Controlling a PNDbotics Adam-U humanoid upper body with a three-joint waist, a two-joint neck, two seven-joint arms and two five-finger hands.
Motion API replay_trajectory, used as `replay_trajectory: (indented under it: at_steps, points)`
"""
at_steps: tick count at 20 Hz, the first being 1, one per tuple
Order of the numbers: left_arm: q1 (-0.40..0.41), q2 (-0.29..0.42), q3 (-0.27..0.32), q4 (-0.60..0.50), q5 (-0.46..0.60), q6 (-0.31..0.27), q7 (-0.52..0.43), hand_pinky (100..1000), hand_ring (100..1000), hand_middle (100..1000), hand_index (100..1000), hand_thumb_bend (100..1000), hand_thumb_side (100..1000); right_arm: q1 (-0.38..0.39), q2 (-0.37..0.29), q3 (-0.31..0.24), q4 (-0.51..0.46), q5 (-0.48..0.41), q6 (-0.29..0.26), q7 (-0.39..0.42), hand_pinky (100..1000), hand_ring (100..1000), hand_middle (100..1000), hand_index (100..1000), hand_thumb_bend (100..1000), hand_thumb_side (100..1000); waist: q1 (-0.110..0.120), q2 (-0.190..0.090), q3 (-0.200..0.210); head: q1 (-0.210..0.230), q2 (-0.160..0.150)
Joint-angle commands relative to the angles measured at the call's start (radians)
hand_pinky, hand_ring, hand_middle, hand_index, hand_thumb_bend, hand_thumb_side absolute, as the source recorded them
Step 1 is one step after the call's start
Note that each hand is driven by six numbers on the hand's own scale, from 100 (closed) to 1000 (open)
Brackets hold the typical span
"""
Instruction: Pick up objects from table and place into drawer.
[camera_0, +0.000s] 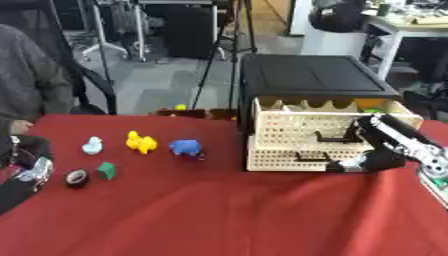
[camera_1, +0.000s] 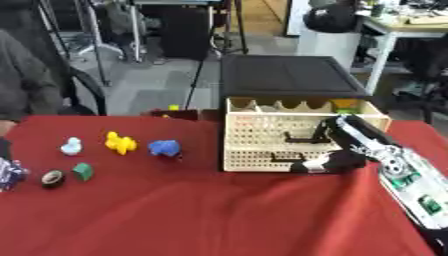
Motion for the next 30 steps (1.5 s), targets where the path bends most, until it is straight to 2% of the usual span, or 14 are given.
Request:
replay_trajectory:
  at_steps: [1,26,30]
  points:
    - [-0.009,0.028,0.012,-0.008,0.001,0.0,0.003,578,464,506,688,118,456,-0.013,-0.046,-0.019,-0.043,0.002,-0.004,0.0,100,100,100,544,1000,544,0.0,-0.017,-0.003,0.003,0.005]
    - [-0.001,0.033,0.014,-0.001,-0.002,0.001,0.004,578,466,506,689,118,458,0.035,-0.05,-0.023,-0.14,0.0,-0.006,0.003,100,100,100,540,1000,568,-0.008,-0.027,-0.014,0.006,0.012]
    - [0.0,0.035,0.014,0.002,-0.006,0.001,0.001,579,466,506,689,119,461,0.049,-0.047,-0.028,-0.168,-0.001,-0.009,-0.004,100,100,100,570,1000,588,-0.008,-0.027,-0.016,0.007,0.013]
